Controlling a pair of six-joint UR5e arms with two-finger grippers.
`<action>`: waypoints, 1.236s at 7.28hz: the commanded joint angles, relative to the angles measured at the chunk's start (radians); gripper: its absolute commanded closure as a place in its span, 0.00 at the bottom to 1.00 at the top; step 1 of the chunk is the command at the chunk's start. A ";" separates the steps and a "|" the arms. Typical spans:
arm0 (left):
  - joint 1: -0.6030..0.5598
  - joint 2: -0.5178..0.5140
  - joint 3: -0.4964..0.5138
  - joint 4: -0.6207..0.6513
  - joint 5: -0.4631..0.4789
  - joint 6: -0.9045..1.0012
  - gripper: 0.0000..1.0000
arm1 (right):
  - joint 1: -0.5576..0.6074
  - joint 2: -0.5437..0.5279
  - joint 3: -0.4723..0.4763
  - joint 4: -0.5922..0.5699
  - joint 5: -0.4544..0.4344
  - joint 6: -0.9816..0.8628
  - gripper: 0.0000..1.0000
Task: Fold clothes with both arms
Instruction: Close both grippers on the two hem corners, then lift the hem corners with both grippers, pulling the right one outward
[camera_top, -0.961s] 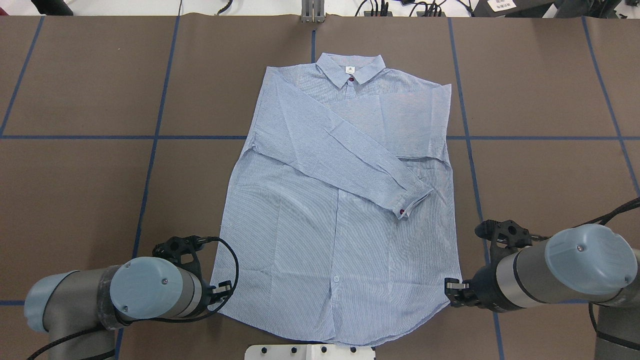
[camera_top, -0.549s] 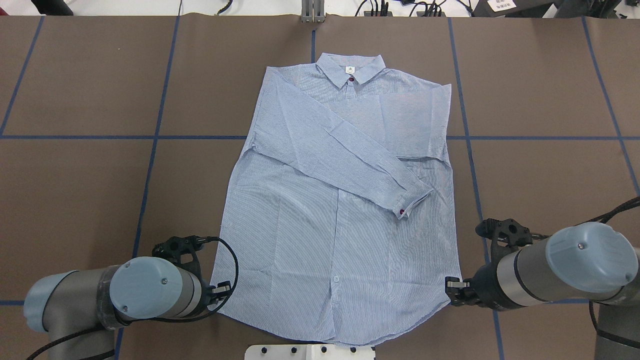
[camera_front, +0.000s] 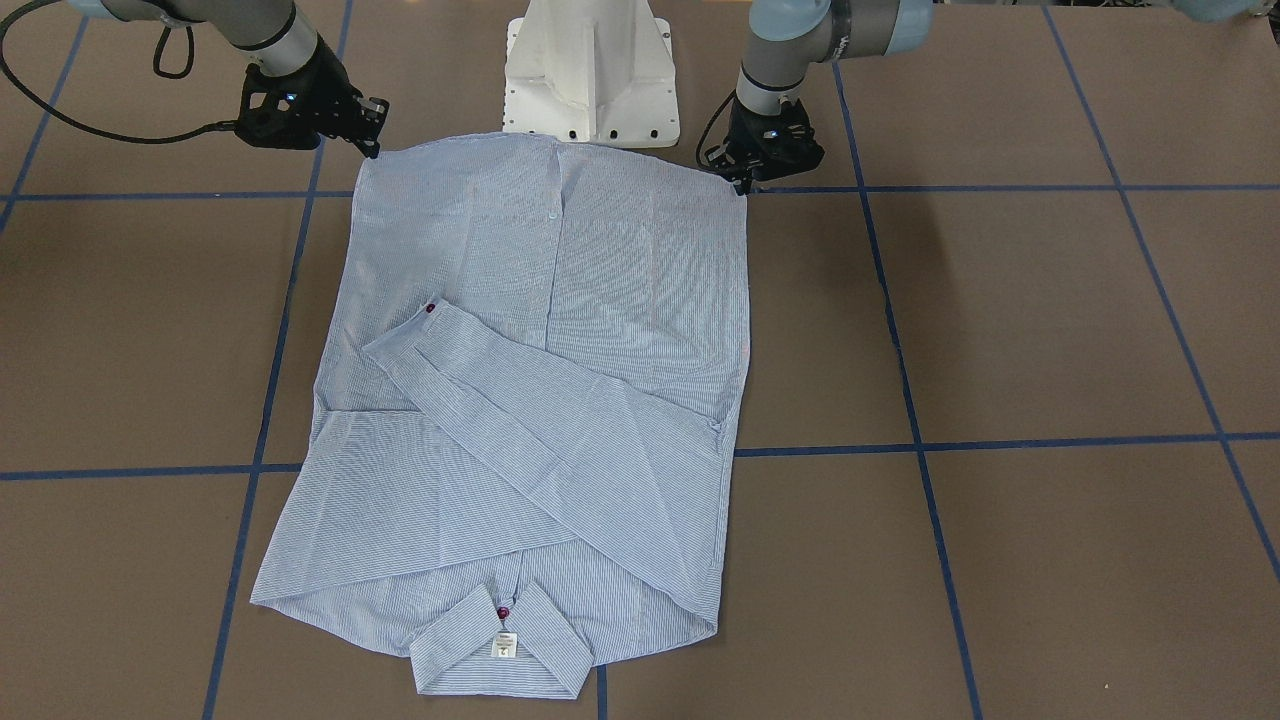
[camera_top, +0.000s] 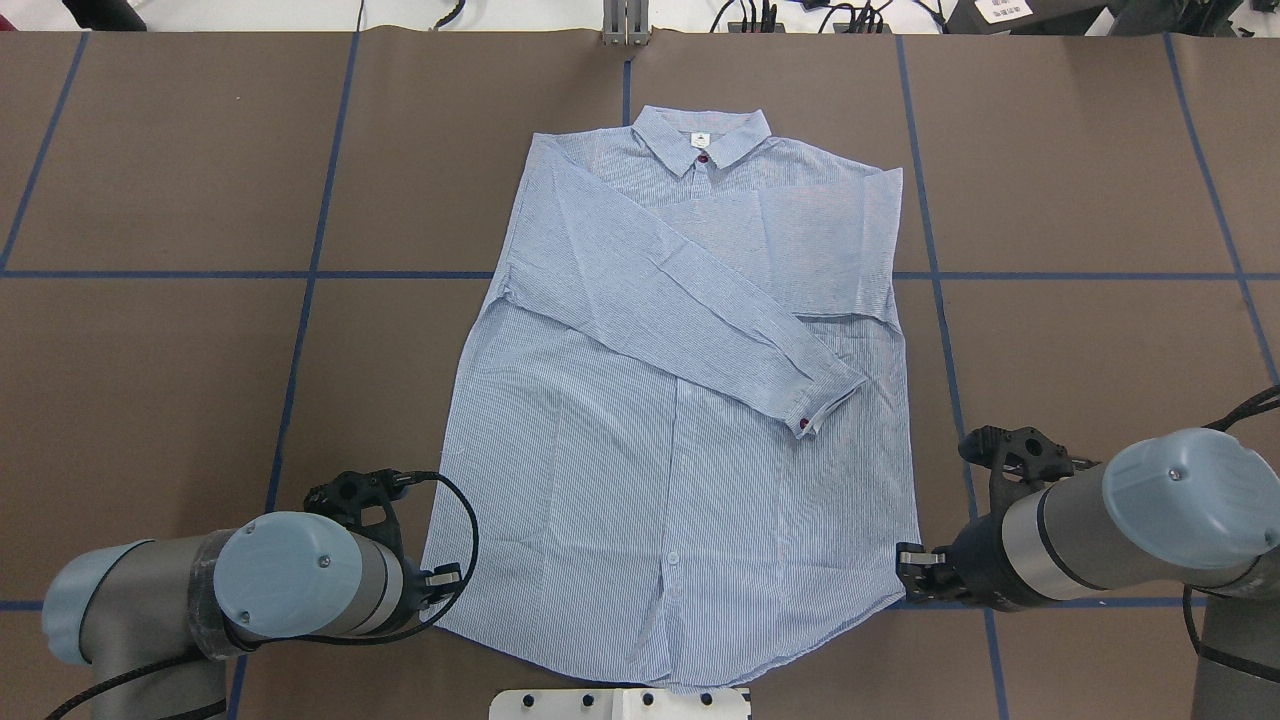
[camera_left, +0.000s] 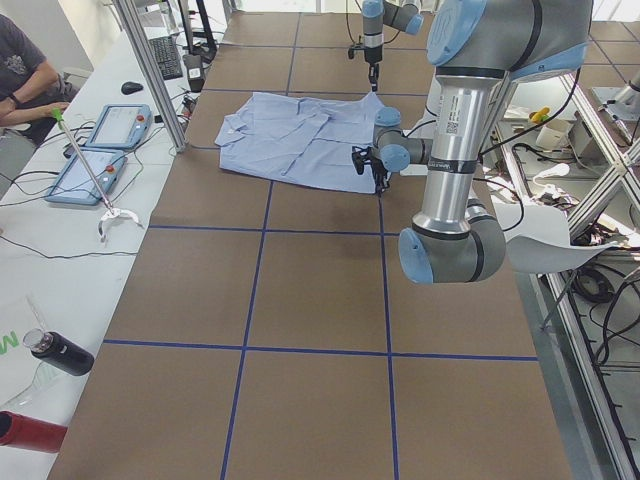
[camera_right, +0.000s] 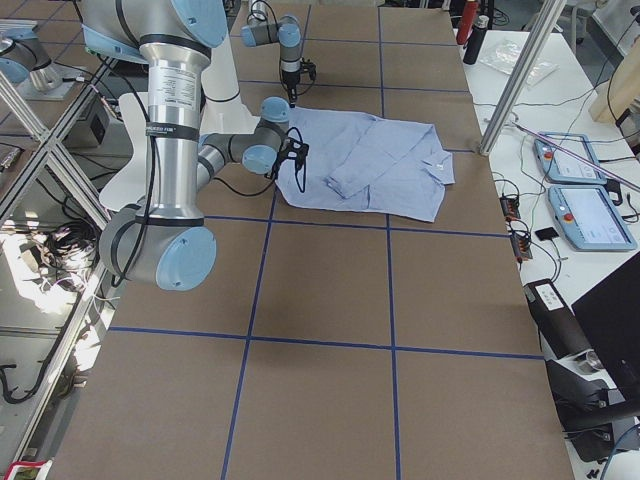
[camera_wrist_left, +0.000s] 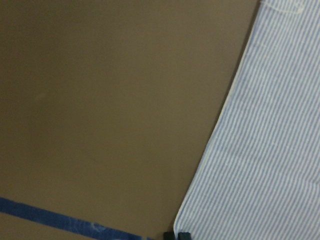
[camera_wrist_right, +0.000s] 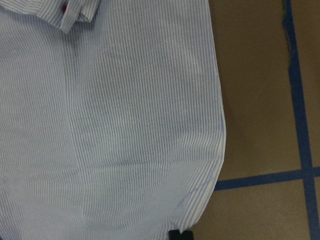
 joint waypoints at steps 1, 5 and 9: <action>-0.003 0.000 -0.035 0.000 0.000 0.002 1.00 | 0.038 0.001 0.000 0.002 0.047 -0.003 1.00; -0.014 -0.001 -0.203 0.152 -0.008 0.012 1.00 | 0.170 -0.002 0.019 0.002 0.220 -0.115 1.00; -0.006 -0.004 -0.251 0.262 -0.008 0.014 1.00 | 0.221 -0.008 0.019 0.003 0.313 -0.215 1.00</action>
